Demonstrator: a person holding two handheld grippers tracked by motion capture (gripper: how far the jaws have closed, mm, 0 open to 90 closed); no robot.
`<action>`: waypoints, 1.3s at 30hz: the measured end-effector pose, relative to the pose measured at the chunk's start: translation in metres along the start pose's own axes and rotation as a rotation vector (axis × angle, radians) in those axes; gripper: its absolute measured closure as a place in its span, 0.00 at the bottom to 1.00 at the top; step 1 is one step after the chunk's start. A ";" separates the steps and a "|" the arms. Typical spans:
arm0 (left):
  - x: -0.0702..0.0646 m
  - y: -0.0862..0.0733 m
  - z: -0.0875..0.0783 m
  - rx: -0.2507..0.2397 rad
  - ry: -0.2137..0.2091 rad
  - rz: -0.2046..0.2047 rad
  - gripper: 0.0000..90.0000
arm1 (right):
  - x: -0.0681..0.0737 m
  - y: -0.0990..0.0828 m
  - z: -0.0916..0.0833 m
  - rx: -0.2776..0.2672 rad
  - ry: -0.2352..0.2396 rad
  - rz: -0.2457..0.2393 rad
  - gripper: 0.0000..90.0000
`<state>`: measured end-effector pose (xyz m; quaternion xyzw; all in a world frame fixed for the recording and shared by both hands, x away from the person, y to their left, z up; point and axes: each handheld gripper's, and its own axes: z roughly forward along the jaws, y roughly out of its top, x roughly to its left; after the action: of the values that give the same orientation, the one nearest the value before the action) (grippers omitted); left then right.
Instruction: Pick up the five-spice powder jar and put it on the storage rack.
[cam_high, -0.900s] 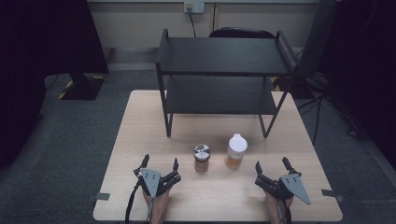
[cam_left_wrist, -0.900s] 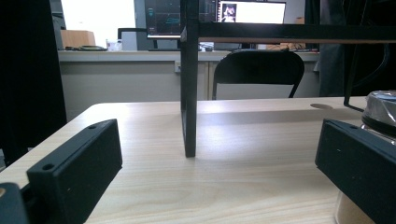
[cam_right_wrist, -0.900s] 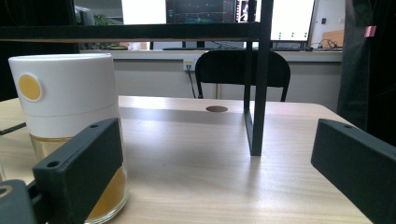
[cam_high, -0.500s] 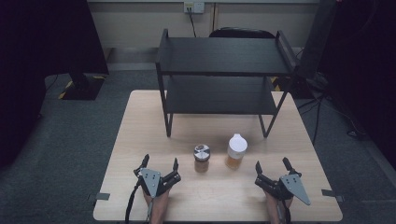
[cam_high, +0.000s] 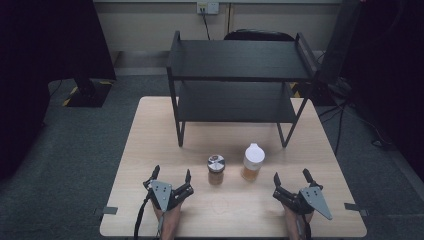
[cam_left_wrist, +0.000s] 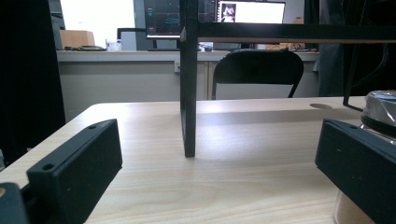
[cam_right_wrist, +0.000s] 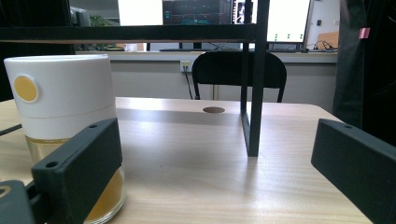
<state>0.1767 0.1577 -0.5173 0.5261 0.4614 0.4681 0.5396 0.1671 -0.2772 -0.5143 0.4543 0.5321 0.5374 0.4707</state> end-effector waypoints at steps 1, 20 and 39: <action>0.000 0.000 0.000 0.000 0.000 0.000 0.00 | 0.000 0.000 0.000 0.000 0.000 0.000 0.00; 0.008 0.001 -0.001 -0.014 -0.067 0.020 0.00 | 0.001 0.000 0.000 0.001 -0.005 0.000 0.00; 0.002 0.030 0.011 -0.046 -0.149 -0.063 0.00 | 0.001 0.000 0.000 0.001 -0.008 0.000 0.00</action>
<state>0.1870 0.1589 -0.4872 0.5322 0.4255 0.4210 0.5987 0.1671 -0.2757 -0.5140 0.4568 0.5305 0.5354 0.4725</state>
